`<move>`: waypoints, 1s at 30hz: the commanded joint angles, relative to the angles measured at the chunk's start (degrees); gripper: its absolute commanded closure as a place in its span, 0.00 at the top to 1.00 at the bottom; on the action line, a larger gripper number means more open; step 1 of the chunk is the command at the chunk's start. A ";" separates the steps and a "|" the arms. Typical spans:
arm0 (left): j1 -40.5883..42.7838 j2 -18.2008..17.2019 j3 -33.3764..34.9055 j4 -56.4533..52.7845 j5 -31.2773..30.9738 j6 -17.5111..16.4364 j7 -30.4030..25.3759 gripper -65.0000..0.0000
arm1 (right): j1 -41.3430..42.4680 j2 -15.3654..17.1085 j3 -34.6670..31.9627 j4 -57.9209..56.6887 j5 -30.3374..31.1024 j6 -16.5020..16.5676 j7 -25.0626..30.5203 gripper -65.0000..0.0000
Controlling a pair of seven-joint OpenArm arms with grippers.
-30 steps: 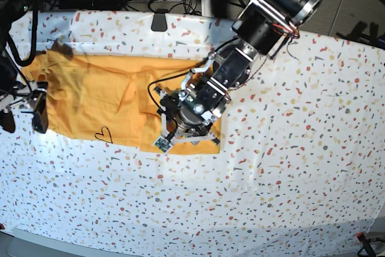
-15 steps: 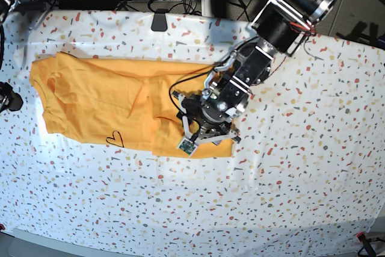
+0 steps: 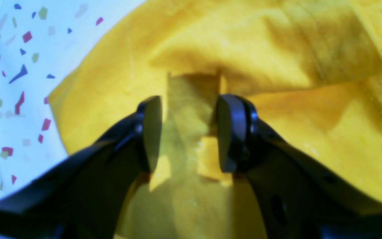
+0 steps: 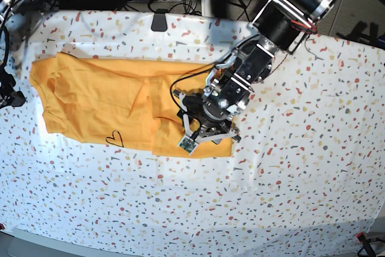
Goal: Fold the T-shirt properly
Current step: 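Smooth the folded end with the left gripper while the right arm withdraws, then grasp the shirt end nearest the right gripper with the right gripper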
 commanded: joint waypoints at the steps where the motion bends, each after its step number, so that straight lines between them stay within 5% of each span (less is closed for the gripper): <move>1: -0.74 -0.02 -0.07 0.28 0.63 0.17 1.97 0.40 | 1.05 1.57 0.15 0.87 -0.15 0.25 1.42 0.72; 11: -0.74 -0.02 -0.07 0.28 0.63 0.17 1.95 0.40 | 1.03 -4.11 -1.55 0.87 -5.51 0.25 5.29 0.72; 17: -0.74 -0.02 -0.07 0.28 0.63 0.15 1.97 0.40 | 1.01 -4.79 -12.11 0.87 -7.04 0.25 3.21 0.72; 23: -0.74 -0.04 -0.07 0.28 0.66 0.17 1.95 0.40 | 1.03 -4.74 -21.86 0.90 3.63 0.25 -1.33 0.72; 30: -0.76 0.00 -0.07 0.28 0.63 0.17 1.92 0.40 | 1.05 -4.79 -22.82 0.92 8.39 0.25 -5.27 0.72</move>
